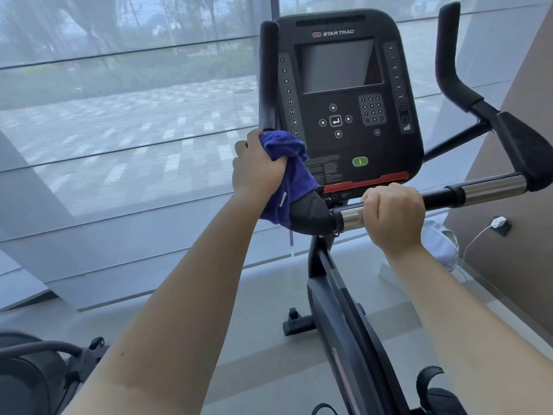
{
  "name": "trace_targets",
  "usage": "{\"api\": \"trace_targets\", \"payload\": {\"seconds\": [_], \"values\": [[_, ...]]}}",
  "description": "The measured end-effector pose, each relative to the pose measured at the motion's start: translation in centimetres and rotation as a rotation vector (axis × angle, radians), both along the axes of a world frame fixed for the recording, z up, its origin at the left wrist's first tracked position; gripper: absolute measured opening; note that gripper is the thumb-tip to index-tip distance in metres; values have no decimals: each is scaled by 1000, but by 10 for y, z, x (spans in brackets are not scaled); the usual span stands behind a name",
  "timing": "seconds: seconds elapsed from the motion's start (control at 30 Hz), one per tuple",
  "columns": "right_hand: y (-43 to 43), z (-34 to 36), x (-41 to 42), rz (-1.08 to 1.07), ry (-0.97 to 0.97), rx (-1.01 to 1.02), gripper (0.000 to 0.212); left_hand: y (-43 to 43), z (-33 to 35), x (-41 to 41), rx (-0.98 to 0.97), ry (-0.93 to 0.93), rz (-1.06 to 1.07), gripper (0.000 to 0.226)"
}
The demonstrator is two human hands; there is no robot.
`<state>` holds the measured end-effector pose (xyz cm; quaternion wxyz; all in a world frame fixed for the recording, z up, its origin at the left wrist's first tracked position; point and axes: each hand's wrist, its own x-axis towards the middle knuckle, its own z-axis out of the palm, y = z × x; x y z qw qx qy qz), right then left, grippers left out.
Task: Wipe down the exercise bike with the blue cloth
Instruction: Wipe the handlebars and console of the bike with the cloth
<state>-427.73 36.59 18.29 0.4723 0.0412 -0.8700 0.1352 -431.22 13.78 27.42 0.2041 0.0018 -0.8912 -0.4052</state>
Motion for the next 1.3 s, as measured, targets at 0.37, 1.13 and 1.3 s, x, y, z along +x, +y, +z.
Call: {"api": "trace_targets", "payload": {"seconds": [0.37, 1.13, 1.3], "values": [[0, 1, 2, 7, 24, 5, 43, -9, 2, 8, 165, -134, -56, 65], [0, -1, -1, -26, 32, 24, 43, 22, -30, 55, -276, 133, 12, 71], [-1, 1, 1, -4, 58, 21, 44, 19, -3, 11, -567, 112, -61, 63]]}}
